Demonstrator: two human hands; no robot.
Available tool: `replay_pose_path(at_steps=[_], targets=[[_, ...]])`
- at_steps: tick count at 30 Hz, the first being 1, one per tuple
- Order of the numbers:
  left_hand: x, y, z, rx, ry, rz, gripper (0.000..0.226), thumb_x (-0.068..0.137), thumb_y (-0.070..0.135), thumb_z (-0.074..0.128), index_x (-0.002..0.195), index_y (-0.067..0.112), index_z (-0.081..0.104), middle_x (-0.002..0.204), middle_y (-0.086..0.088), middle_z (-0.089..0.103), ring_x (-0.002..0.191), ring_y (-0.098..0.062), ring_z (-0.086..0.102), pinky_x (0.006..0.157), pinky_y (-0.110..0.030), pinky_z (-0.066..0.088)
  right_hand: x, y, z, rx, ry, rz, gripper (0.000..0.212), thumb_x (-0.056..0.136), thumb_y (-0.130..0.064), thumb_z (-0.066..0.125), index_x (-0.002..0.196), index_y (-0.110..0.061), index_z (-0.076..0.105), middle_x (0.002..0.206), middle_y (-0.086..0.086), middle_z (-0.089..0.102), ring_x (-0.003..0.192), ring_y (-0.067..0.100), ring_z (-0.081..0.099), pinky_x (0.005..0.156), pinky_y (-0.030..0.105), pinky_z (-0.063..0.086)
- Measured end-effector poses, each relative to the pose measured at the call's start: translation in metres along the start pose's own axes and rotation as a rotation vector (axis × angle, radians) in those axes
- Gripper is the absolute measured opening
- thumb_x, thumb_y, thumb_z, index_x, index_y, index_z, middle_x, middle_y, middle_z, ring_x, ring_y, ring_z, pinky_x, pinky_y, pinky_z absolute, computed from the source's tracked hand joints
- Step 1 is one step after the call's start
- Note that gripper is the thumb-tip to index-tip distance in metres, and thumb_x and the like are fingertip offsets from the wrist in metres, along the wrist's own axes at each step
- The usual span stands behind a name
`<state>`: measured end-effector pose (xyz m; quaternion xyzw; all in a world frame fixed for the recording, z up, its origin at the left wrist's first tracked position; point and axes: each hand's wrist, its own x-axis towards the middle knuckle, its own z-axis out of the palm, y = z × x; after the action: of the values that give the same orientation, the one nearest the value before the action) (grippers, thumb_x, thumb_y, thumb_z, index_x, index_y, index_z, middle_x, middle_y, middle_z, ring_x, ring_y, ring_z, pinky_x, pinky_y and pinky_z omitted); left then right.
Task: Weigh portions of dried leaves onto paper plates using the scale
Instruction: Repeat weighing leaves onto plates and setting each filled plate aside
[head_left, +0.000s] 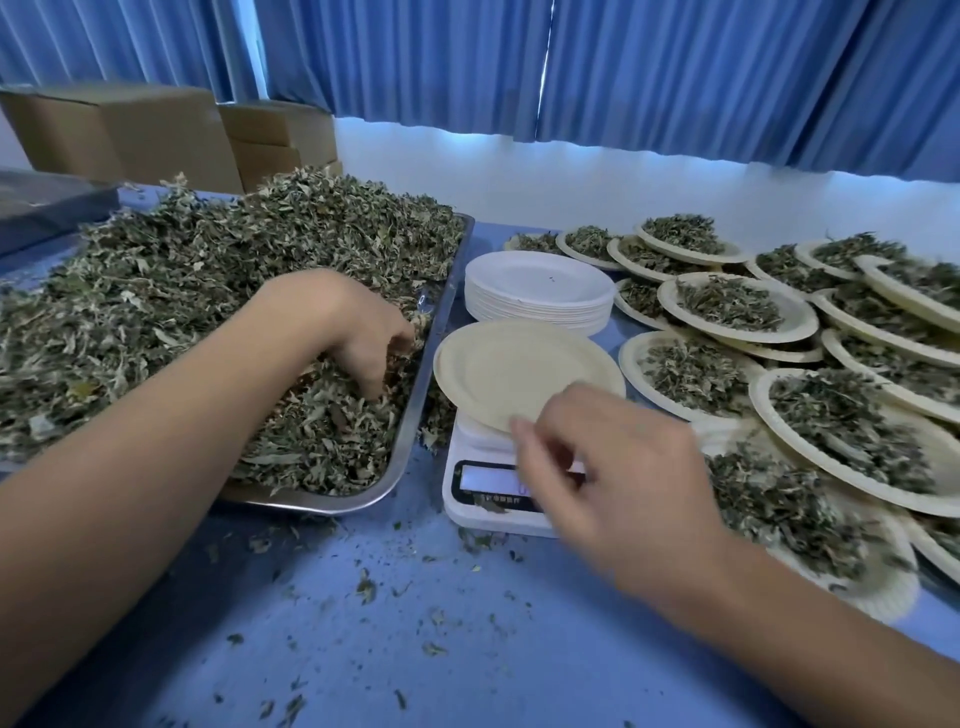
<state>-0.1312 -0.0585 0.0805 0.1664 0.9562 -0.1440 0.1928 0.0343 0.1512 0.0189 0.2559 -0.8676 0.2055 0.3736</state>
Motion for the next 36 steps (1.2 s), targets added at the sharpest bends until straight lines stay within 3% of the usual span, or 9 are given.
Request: replay_pose_path(at_steps=[3,9,11,15,18,22,26,30,36], targets=[[-0.001,0.0,0.001,-0.001,-0.019,-0.001,0.08,0.081,0.018,0.081,0.149,0.022,0.04,0.129,-0.002,0.051,0.104,-0.021,0.059,0.08,-0.031,0.054,0.01,0.024,-0.012,-0.116,0.015,0.209,0.032,0.1,-0.032,0.054,0.072,-0.018,0.06,0.064,-0.006,0.055,0.055,0.016,0.049,0.049,0.036,0.045],[0.0,-0.001,0.002,0.062,0.004,-0.018,0.042,0.08,0.009,0.078,0.113,0.02,0.054,0.127,-0.01,0.061,0.084,-0.021,0.051,0.073,-0.03,0.046,0.018,0.074,-0.026,-0.419,-0.169,0.525,0.016,0.093,-0.026,0.053,0.08,-0.022,0.062,0.068,-0.005,0.059,0.061,0.025,0.056,0.053,0.031,0.042],[-0.004,-0.004,0.0,0.039,0.011,-0.024,0.045,0.081,0.012,0.08,0.12,0.015,0.058,0.124,-0.008,0.061,0.084,-0.02,0.052,0.07,-0.03,0.044,0.018,0.081,-0.026,-0.447,-0.345,0.551,0.02,0.092,-0.02,0.051,0.083,-0.022,0.069,0.071,0.0,0.065,0.068,0.03,0.061,0.063,0.035,0.047],[-0.013,-0.013,-0.01,-0.096,0.123,0.003,0.048,0.081,0.018,0.082,0.123,0.013,0.061,0.122,-0.006,0.061,0.092,-0.019,0.055,0.084,-0.033,0.048,0.019,0.084,-0.024,-0.378,-0.58,0.586,0.028,0.089,-0.014,0.049,0.079,-0.021,0.074,0.068,-0.002,0.069,0.07,0.026,0.064,0.072,0.036,0.051],[-0.019,-0.012,-0.017,-0.211,0.276,0.046,0.048,0.078,0.023,0.085,0.121,0.019,0.062,0.129,-0.003,0.058,0.112,-0.025,0.055,0.102,-0.04,0.044,0.017,0.087,-0.023,-0.392,-0.587,0.565,0.029,0.087,-0.012,0.048,0.074,-0.02,0.072,0.066,-0.003,0.069,0.069,0.026,0.063,0.071,0.035,0.05],[-0.02,-0.005,-0.023,-0.32,0.46,0.061,0.052,0.078,0.02,0.086,0.124,0.024,0.061,0.142,-0.005,0.052,0.124,-0.029,0.052,0.104,-0.039,0.042,0.017,0.088,-0.024,-0.371,-0.577,0.566,0.031,0.088,-0.013,0.049,0.074,-0.024,0.073,0.066,-0.005,0.068,0.07,0.023,0.063,0.071,0.034,0.046],[-0.021,-0.002,-0.02,-0.427,0.382,0.027,0.047,0.079,0.009,0.084,0.118,0.021,0.062,0.129,-0.014,0.061,0.099,-0.034,0.066,0.085,-0.045,0.054,0.017,0.088,-0.024,-0.352,-0.569,0.557,0.03,0.089,-0.014,0.05,0.075,-0.026,0.074,0.066,-0.006,0.068,0.068,0.021,0.063,0.071,0.033,0.044],[-0.017,-0.005,-0.019,-0.345,0.507,-0.003,0.044,0.077,0.008,0.086,0.113,0.024,0.067,0.137,-0.008,0.057,0.117,-0.032,0.057,0.096,-0.039,0.047,0.017,0.087,-0.025,-0.333,-0.562,0.567,0.03,0.088,-0.013,0.05,0.071,-0.023,0.072,0.063,-0.006,0.067,0.064,0.021,0.062,0.065,0.031,0.041],[-0.018,-0.003,-0.021,-0.238,0.671,0.031,0.044,0.077,-0.005,0.07,0.096,0.034,0.064,0.105,-0.002,0.06,0.084,-0.022,0.051,0.093,-0.045,0.049,0.018,0.082,-0.027,-0.343,-0.571,0.586,0.028,0.089,-0.015,0.05,0.077,-0.021,0.074,0.066,-0.003,0.069,0.065,0.022,0.064,0.064,0.036,0.056]])
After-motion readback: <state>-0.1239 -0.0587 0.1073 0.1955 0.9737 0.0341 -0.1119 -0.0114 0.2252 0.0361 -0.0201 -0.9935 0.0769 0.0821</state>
